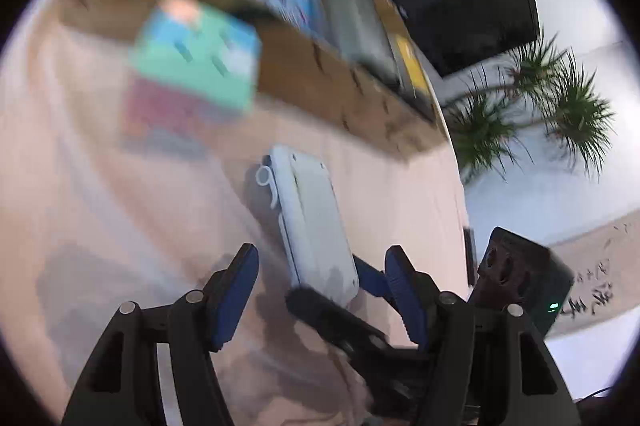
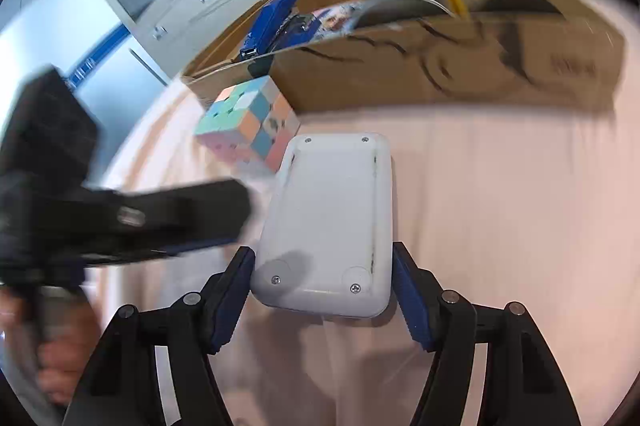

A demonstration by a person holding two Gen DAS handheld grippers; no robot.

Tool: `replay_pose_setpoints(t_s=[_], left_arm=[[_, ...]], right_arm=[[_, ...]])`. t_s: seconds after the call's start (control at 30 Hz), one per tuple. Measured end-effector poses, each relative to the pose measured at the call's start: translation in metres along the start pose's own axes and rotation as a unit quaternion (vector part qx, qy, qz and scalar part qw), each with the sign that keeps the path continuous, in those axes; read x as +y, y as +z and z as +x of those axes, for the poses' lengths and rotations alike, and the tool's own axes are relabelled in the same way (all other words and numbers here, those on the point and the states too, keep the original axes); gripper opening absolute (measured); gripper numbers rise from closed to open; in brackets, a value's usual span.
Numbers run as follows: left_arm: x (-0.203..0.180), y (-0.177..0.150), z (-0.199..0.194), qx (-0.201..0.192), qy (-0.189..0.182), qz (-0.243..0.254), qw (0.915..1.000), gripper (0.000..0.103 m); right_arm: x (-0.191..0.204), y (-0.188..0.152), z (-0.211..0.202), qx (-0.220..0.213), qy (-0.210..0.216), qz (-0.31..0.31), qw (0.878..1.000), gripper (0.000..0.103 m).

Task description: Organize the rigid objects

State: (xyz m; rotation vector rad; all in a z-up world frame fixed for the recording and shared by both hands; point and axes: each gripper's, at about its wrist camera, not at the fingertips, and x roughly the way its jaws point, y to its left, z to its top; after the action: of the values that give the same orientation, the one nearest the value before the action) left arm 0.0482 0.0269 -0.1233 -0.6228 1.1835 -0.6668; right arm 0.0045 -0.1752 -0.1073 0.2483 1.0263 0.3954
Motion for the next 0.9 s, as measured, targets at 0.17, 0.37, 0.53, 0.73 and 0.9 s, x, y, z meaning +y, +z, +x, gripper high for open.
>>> replay_pose_setpoints(t_s=[0.17, 0.37, 0.53, 0.73, 0.9], left_arm=[[-0.013, -0.013, 0.035, 0.041, -0.009, -0.001, 0.9991, 0.035], [-0.059, -0.017, 0.041, 0.056, -0.011, 0.034, 0.9978, 0.036], [-0.101, -0.01, 0.078, 0.093, -0.055, 0.069, 0.9917, 0.036], [-0.11, -0.01, 0.088, 0.079, -0.012, 0.102, 0.9916, 0.041], [-0.099, -0.019, 0.091, 0.081, -0.002, 0.107, 0.9909, 0.041]], right_arm=[[-0.03, -0.023, -0.023, 0.02, 0.088, 0.067, 0.994, 0.066], [-0.046, -0.026, -0.047, 0.014, 0.088, 0.071, 0.994, 0.078], [-0.055, -0.019, -0.096, -0.037, 0.006, 0.039, 0.999, 0.097], [-0.087, -0.03, -0.122, -0.036, -0.094, 0.025, 0.995, 0.079], [-0.094, -0.049, -0.135, -0.05, -0.155, 0.029, 0.986, 0.079]])
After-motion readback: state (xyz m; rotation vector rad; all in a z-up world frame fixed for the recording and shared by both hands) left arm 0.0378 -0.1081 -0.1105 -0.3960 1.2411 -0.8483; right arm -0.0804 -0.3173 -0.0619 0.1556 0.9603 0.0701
